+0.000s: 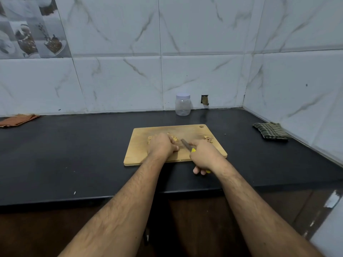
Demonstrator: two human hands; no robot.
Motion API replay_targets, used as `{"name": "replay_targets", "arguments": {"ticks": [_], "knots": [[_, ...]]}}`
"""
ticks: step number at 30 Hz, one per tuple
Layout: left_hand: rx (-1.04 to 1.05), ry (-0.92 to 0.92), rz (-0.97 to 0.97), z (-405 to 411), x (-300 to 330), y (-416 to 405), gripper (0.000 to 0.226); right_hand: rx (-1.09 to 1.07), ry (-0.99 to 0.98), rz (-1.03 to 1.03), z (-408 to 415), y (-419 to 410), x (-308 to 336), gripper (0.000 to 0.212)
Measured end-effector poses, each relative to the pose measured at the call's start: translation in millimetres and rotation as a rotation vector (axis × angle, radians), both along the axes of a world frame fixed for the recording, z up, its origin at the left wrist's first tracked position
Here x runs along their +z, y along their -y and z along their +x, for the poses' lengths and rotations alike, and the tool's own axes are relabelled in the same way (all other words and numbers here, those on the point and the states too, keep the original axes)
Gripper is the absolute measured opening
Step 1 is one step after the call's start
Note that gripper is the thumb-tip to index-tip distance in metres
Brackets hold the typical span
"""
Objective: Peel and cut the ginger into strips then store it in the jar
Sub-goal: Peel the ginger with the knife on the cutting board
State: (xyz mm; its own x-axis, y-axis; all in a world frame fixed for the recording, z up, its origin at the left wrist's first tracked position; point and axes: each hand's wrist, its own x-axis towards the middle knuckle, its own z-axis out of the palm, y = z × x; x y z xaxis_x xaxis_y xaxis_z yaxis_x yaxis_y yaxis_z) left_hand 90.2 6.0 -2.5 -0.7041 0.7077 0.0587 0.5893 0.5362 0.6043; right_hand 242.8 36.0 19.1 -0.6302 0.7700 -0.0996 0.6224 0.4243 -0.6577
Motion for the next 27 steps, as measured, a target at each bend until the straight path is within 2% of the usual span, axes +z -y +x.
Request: {"name": "replay_targets", "arguments": {"ticks": [3, 9, 12, 15, 22, 27], "knots": [[-0.023, -0.054, -0.008, -2.2, -1.7, 5.4, 0.009, 0.003, 0.009, -0.015, 1.5, 5.6, -2.8, 0.073], [-0.088, -0.001, 0.035, -9.8, -3.7, 7.8, 0.007, 0.017, 0.01, 0.048, -1.9, 9.0, -10.1, 0.072], [-0.064, -0.032, 0.04, -7.3, -6.7, 5.9, 0.003, 0.018, 0.073, 0.193, -3.6, 9.8, -15.2, 0.064], [-0.022, -0.047, 0.034, -6.2, -11.2, 3.6, 0.017, 0.018, 0.074, 0.308, -5.0, 9.2, -22.8, 0.054], [0.057, 0.011, 0.024, 0.7, -7.2, -2.9, 0.002, 0.017, 0.033, 0.335, -5.4, 9.8, -27.4, 0.054], [0.089, 0.038, 0.055, -3.2, -10.9, -6.2, 0.015, 0.023, 0.009, 0.347, -3.2, 9.5, -27.7, 0.051]]}}
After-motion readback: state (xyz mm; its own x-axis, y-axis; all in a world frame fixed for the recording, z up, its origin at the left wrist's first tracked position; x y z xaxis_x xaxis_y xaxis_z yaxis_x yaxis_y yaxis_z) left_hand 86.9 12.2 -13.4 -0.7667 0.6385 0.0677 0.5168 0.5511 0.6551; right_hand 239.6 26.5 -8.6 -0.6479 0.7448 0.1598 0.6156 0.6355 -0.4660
